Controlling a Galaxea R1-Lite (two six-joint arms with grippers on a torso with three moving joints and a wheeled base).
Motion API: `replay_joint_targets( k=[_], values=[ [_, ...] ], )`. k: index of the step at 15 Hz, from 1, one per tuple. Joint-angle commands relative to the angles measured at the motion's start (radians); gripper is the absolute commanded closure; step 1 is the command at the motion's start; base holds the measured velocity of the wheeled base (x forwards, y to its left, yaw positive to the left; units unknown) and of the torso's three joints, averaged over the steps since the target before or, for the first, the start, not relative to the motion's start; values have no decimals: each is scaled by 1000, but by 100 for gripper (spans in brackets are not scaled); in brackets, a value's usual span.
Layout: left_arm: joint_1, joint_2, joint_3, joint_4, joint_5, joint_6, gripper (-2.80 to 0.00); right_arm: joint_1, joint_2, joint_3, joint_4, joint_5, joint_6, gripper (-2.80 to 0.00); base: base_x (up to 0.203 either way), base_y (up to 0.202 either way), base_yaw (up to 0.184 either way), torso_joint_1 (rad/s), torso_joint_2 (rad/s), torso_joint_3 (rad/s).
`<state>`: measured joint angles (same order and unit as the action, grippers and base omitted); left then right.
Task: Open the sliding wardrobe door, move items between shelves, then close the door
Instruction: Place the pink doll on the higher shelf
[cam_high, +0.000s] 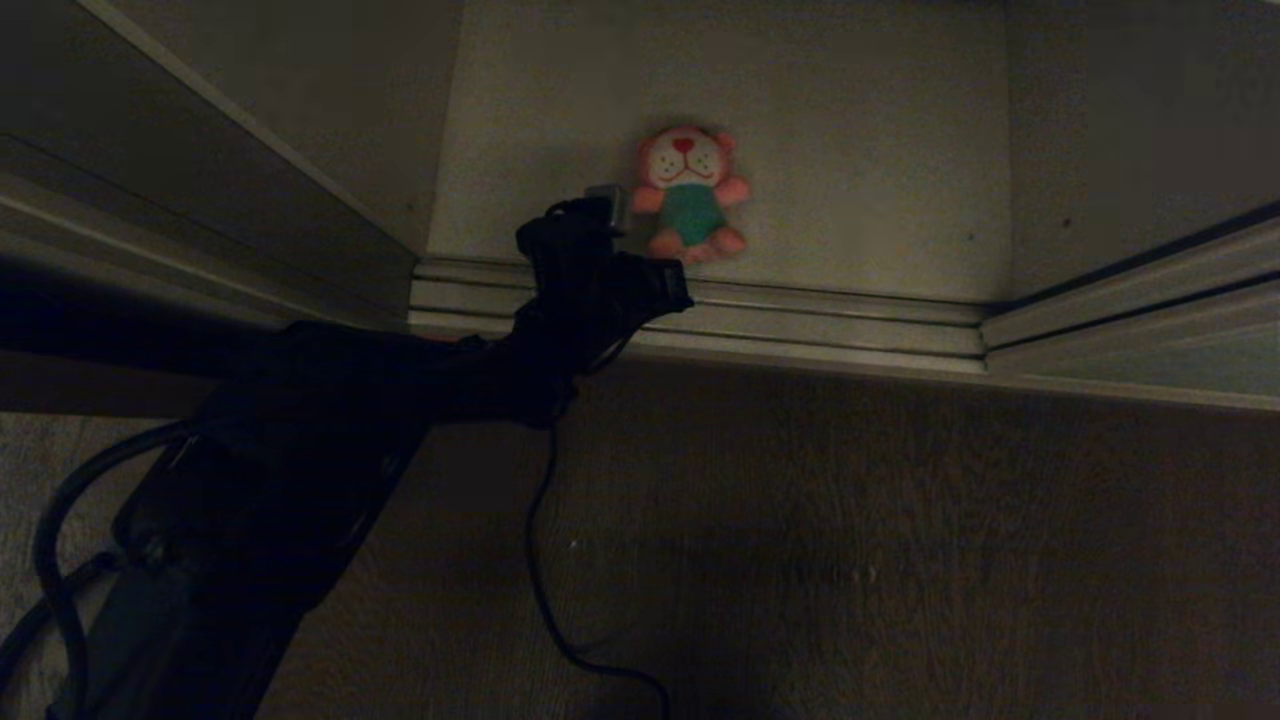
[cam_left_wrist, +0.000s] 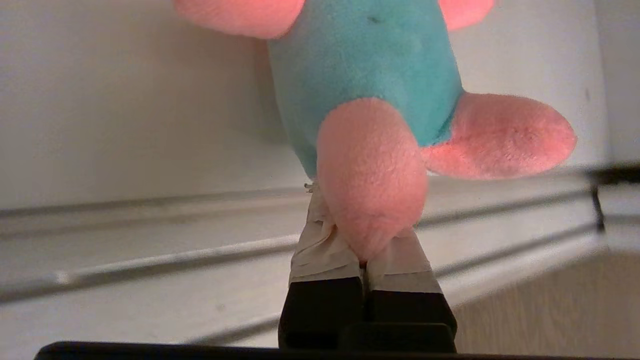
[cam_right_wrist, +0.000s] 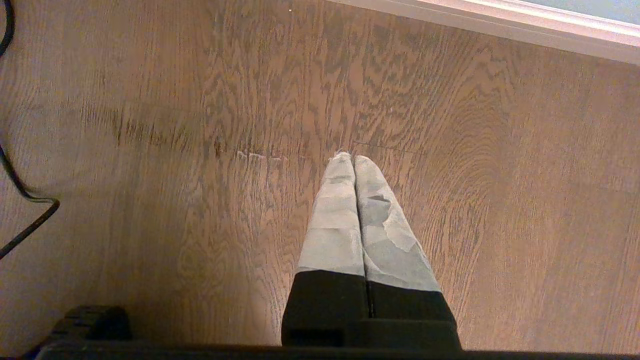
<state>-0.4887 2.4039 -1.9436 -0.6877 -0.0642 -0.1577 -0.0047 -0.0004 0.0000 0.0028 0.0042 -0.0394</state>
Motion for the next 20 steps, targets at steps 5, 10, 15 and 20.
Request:
replay_joint_targets(
  k=[5,10,15,20],
  values=[
    [-30,-133,15,60,107,-6,0,0,0,3,1,0,-1,0,0,0,0,0,0,0],
    [-66,-356,208,267,185,-4,0,0,0,3,0,0,-1,0,0,0,0,0,0,0],
    [-83,-614,352,592,193,6,0,0,0,3,0,0,-1,0,0,0,0,0,0,0],
    [-102,-893,641,638,192,-1,0,0,0,3,1,0,-1,0,0,0,0,0,0,0]
  ],
)
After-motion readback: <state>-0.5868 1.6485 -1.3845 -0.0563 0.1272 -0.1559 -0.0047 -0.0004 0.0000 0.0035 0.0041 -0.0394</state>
